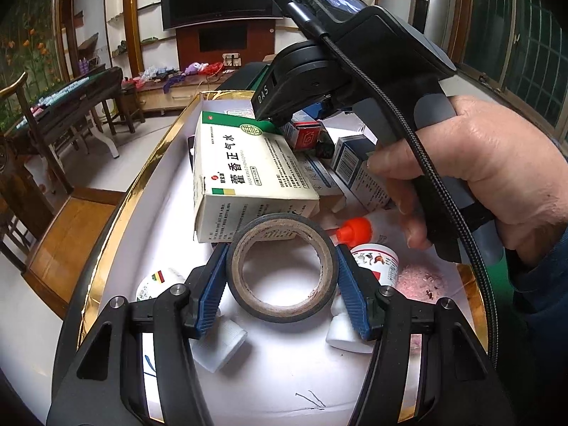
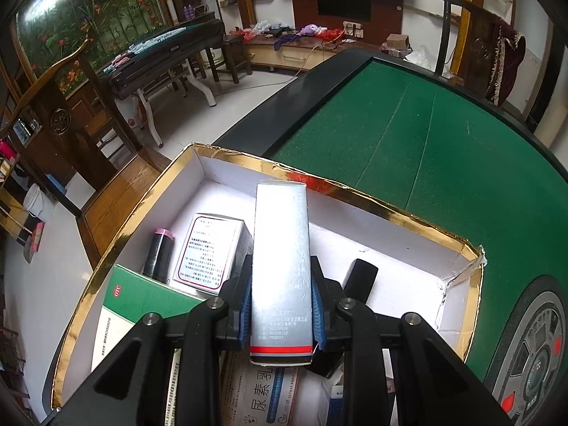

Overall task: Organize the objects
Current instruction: 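Open both tools to release the tape roll and red-white box in the tray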

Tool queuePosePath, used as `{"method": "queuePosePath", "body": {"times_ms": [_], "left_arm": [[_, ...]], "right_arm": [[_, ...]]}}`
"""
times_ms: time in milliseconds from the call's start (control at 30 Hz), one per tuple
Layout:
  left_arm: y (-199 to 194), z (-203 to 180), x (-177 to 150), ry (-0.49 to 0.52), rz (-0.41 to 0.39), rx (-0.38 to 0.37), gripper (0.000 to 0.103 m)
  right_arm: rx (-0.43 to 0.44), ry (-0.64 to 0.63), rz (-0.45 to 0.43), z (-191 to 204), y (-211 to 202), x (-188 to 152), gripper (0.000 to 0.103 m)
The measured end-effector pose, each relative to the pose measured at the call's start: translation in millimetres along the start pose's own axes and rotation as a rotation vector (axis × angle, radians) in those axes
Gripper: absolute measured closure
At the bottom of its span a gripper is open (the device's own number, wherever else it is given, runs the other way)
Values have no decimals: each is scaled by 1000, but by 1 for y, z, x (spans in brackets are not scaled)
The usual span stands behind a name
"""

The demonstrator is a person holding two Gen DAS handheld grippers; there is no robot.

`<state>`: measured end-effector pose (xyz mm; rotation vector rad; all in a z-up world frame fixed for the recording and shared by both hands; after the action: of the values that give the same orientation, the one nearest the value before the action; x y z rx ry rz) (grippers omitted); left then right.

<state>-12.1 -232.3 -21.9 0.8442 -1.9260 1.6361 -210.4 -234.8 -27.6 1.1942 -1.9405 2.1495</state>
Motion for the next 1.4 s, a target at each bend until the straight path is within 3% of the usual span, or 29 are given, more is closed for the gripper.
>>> {"method": "queuePosePath", "body": {"times_ms": [700,1033,1100,1167,1267,1400], "left_arm": [[-1,5,4,-2,-6,11,44],[0,8,4,-19,-8,3,42],[0,8,2,-18,-7,6,39],[0,10,1,-21,-7,11,33],[1,9,0,-24,-6,10,32],[4,8,0,-14,-2,23,30]], "right_arm": [[-17,-11,10,6,-3,-10,76],[-81,-35,-7,6,-3,-6,75],[-69,-23,-8,5,-4,-6,71],[-67,-16,-9,3,-5,-5,59],[-52,2,-13,3,-8,-5,43],[-46,6,-24,3,-14,-3,31]]}}
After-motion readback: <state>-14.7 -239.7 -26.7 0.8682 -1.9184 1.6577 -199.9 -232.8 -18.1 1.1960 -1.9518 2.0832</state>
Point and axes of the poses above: each gripper's, at about its wrist camera, not at the fingertips, and y roughly the way its jaws point, z to its left, x to its top, the point moved 7 cm from there along y, roughly the way its jaws point, and after that the axes turned 11 degrees about -x, right-handed, at the moved point
